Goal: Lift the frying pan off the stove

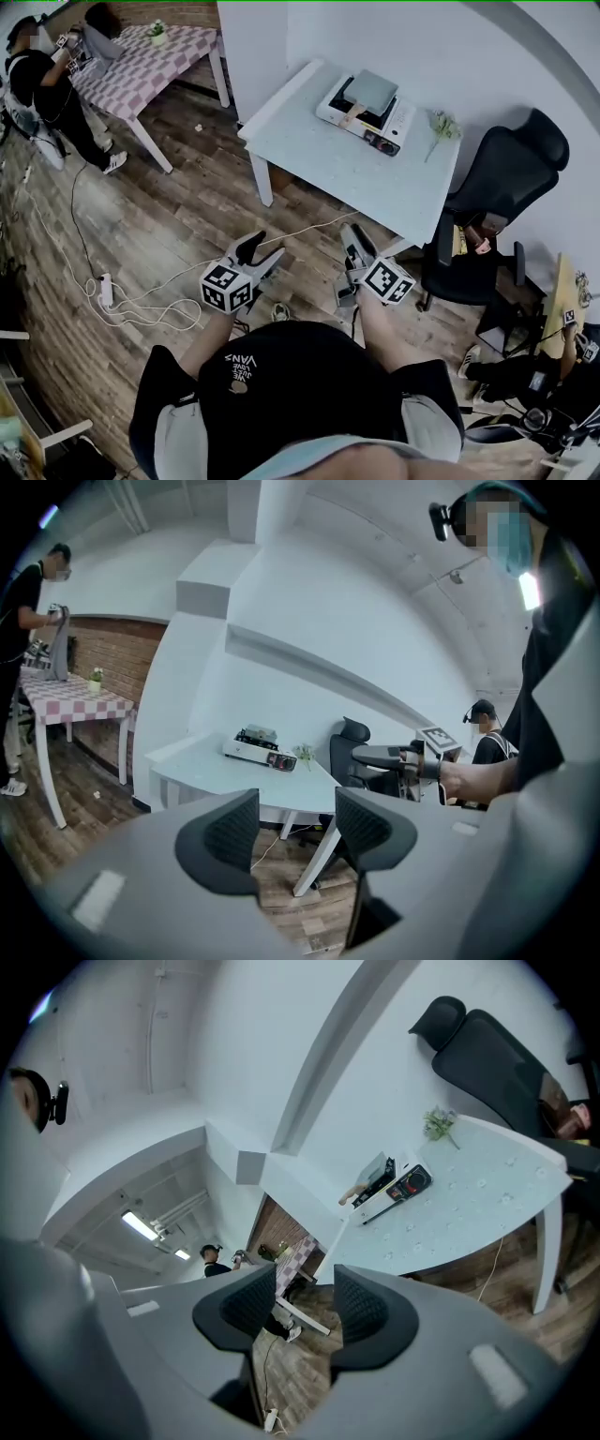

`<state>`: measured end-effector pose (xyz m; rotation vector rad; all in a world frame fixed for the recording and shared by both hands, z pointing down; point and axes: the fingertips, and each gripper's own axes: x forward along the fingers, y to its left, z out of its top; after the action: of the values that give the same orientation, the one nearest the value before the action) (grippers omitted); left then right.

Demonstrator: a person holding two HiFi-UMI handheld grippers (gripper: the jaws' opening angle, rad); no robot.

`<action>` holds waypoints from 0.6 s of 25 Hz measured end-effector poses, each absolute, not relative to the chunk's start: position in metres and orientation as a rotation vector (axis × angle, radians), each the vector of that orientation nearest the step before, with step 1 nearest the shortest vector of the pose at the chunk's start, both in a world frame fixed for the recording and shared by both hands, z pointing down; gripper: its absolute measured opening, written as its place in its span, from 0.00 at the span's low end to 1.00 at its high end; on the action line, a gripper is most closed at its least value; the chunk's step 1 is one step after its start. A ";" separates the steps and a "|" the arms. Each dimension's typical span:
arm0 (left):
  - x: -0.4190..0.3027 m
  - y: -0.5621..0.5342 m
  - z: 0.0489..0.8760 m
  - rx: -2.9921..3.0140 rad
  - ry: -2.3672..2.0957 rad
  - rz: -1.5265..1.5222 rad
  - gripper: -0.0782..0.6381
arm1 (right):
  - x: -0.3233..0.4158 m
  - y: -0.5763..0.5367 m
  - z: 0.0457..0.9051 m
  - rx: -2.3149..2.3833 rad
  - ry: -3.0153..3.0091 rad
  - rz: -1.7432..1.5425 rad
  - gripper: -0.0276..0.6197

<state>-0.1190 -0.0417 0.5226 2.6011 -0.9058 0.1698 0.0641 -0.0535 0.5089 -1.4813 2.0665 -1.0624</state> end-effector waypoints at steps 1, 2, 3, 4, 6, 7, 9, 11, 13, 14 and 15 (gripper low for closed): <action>-0.123 -0.049 0.525 2.602 -0.899 0.176 0.43 | 0.061 -0.056 0.510 -1.486 2.060 -1.069 0.32; -0.126 -0.056 0.527 2.599 -0.895 0.178 0.43 | 0.058 -0.059 0.513 -1.493 2.055 -1.078 0.32; -0.127 -0.063 0.529 2.592 -0.890 0.171 0.43 | 0.058 -0.062 0.515 -1.500 2.050 -1.087 0.32; -0.127 -0.068 0.530 2.583 -0.882 0.159 0.43 | 0.058 -0.065 0.517 -1.509 2.044 -1.094 0.32; -0.123 -0.074 0.533 2.566 -0.853 0.143 0.43 | 0.061 -0.072 0.519 -1.524 2.032 -1.099 0.32; -0.120 -0.077 0.537 2.559 -0.836 0.149 0.43 | 0.063 -0.077 0.519 -1.528 2.024 -1.098 0.32; -0.113 -0.083 0.544 2.544 -0.801 0.171 0.43 | 0.066 -0.088 0.518 -1.524 2.010 -1.097 0.32; -0.104 -0.093 0.549 2.535 -0.778 0.177 0.43 | 0.072 -0.100 0.519 -1.513 1.997 -1.102 0.32; -0.093 -0.106 0.550 2.534 -0.767 0.170 0.43 | 0.081 -0.115 0.521 -1.496 1.979 -1.109 0.32; -0.088 -0.115 0.550 2.534 -0.765 0.166 0.43 | 0.086 -0.124 0.522 -1.489 1.970 -1.113 0.32; -0.082 -0.123 0.550 2.533 -0.763 0.164 0.43 | 0.093 -0.133 0.523 -1.483 1.962 -1.117 0.32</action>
<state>-0.0817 -0.1230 0.5503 2.5335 -0.7629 0.1643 0.0927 -0.1326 0.5228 -1.4826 1.9618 -1.1171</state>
